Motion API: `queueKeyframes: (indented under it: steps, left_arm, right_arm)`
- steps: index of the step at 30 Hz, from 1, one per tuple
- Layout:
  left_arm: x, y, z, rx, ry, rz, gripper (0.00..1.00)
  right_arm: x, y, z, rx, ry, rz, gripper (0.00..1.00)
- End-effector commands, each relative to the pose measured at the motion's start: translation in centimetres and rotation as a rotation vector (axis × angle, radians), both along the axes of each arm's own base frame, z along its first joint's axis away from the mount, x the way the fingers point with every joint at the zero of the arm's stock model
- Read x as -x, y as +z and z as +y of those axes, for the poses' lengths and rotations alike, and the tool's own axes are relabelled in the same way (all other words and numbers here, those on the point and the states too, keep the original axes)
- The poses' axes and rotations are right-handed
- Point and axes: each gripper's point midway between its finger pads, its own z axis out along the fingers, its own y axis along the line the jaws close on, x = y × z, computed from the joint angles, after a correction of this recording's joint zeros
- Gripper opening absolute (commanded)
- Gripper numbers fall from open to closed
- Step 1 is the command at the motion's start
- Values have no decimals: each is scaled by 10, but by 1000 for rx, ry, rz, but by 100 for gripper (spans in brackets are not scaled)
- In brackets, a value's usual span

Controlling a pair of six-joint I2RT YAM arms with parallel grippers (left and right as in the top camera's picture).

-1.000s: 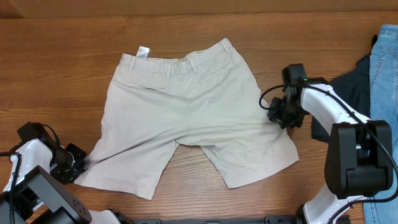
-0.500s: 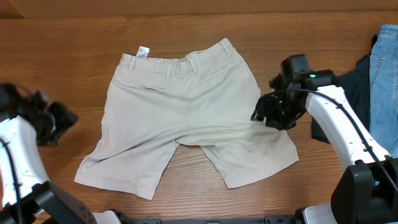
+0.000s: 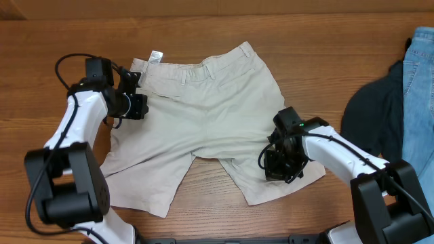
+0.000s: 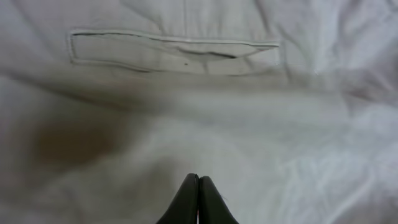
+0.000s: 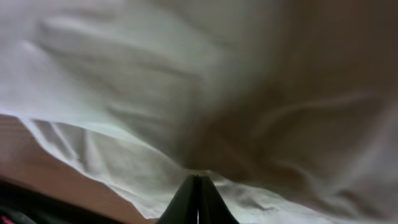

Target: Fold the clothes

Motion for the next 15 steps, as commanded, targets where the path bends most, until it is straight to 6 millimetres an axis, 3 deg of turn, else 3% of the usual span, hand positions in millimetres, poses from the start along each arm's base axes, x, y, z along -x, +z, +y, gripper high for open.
queueKeyframes:
  steps: [1, 6, 10, 15]
  left_arm:
    - [-4, -28, 7, -31, 8, 44, 4]
    - [3, -60, 36, -173, 104, 137, 4]
    - [3, -68, 66, -270, 226, 161, 4]
    - [1, -66, 99, -300, 395, 157, 4]
  right_arm:
    - [8, -7, 2, -4, -3, 10, 4]
    - [33, -12, -65, 449, -287, 120, 4]
    - [47, -7, -72, 504, -322, 178, 4]
    - [45, -7, -74, 515, -317, 168, 4]
